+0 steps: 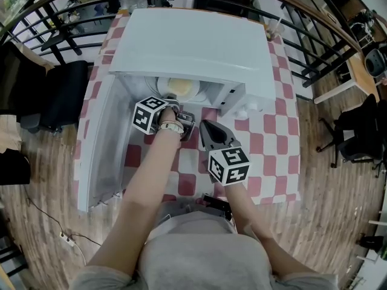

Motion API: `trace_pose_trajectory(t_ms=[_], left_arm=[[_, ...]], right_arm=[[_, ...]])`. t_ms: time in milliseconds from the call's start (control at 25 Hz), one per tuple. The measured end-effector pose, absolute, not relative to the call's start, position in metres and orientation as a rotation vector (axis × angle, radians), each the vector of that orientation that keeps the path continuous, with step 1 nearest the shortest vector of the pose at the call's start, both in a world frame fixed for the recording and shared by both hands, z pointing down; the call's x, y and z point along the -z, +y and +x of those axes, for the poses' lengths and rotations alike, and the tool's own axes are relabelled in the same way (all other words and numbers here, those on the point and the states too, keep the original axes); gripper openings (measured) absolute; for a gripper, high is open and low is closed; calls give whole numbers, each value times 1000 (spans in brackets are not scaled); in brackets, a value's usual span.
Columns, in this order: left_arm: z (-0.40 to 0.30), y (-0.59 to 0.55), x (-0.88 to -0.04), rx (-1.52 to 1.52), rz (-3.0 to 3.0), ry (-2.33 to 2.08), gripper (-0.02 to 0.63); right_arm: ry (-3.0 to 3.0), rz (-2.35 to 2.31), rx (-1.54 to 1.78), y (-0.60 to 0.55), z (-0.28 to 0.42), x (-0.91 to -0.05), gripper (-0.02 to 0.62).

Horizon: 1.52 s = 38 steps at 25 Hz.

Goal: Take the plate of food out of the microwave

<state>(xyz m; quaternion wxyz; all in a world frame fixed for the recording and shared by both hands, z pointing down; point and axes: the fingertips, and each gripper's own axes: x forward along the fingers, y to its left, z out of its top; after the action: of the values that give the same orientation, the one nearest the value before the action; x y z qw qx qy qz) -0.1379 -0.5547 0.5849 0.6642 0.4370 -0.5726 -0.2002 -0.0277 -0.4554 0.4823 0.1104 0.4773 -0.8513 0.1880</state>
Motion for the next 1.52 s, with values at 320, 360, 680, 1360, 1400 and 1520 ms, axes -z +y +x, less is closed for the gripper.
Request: trace_pose_trajectory(t_ms=[320, 360, 680, 1360, 1400, 1520], left_arm=[[-138, -551, -580, 455, 990, -1286, 82], [-138, -551, -579, 457, 991, -1285, 78], [-136, -550, -567, 480, 1025, -1263, 31], [-137, -538, -555, 603, 1129, -1198, 12], [-137, -537, -554, 607, 1132, -1195, 12], [-136, -534, -550, 621, 1146, -1183, 11]], right_arm=[[-2500, 1421, -548, -447, -24, -481, 28], [-2498, 1425, -548, -446, -23, -480, 28], [-2500, 1445, -541, -448, -20, -477, 28], [-2502, 1452, -515, -444, -18, -473, 28], [-2506, 1450, -507, -443, -19, -472, 26], [-2520, 1443, -481, -443, -20, -468, 26]])
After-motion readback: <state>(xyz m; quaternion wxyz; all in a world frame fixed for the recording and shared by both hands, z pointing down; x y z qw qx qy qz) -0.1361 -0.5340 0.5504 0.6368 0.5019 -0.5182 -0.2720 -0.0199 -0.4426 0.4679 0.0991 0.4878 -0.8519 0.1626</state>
